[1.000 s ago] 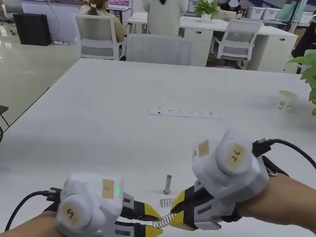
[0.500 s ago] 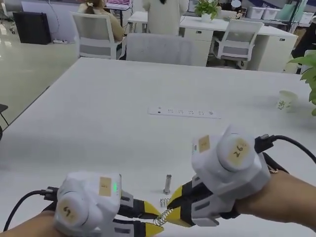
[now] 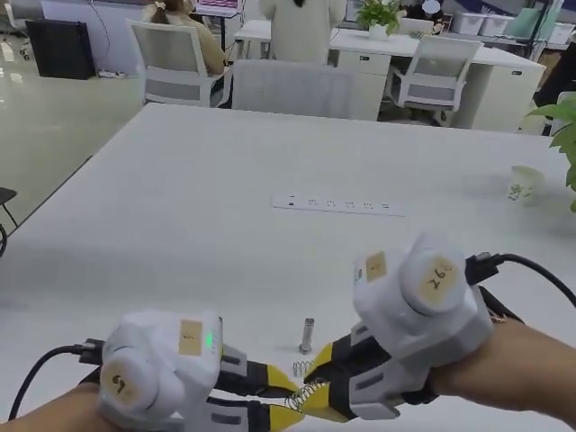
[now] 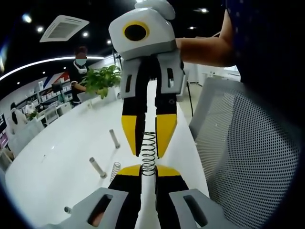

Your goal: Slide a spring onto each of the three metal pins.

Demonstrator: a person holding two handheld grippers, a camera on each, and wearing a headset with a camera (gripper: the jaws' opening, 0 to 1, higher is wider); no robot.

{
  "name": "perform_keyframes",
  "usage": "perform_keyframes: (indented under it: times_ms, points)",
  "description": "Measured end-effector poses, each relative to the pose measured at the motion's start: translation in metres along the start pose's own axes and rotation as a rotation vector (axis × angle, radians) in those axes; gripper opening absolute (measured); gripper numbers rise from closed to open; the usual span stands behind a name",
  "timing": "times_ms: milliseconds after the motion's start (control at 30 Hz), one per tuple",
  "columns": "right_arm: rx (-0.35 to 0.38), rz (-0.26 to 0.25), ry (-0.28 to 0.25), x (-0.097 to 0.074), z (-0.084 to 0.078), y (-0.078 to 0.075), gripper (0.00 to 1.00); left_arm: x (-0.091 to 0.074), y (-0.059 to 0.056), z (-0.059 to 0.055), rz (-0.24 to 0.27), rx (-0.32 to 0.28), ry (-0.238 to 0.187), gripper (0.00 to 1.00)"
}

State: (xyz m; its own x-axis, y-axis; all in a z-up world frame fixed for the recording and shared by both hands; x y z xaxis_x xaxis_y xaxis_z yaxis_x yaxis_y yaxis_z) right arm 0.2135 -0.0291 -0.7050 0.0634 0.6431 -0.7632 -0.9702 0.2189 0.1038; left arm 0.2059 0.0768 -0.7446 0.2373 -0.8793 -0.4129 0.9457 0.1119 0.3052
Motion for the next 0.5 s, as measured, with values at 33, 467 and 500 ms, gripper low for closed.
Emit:
perform_keyframes:
  times_ms: [33, 467, 500]
  points:
    - [0.002, 0.002, 0.000, 0.0001, -0.0002, 0.0001, 0.12, -0.0001, 0.0004, 0.0009, 0.002, -0.001, -0.004, 0.02]
    - [0.006, 0.008, -0.010, 0.0000, 0.0021, 0.0005, 0.09, -0.0015, 0.0005, 0.0066, 0.009, -0.008, -0.036, 0.02]
    - [0.008, 0.009, -0.007, 0.0002, 0.0021, 0.0007, 0.09, -0.0013, 0.0004, 0.0065, 0.008, -0.006, -0.035, 0.02]
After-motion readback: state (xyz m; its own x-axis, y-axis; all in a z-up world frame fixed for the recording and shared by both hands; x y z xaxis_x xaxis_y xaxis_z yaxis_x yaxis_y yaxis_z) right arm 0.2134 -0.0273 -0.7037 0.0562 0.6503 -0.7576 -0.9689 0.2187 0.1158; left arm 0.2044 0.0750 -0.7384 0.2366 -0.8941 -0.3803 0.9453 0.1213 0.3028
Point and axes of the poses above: the centre of the closed fingertips' face, and the gripper's own axes: x roughly forward along the fingers, y roughly to its left, z roughly out of its top, the point moved 8 cm from there along -x, roughly backward along the fingers, and after that the axes turned 9 degrees about x, right-handed, at the moved point
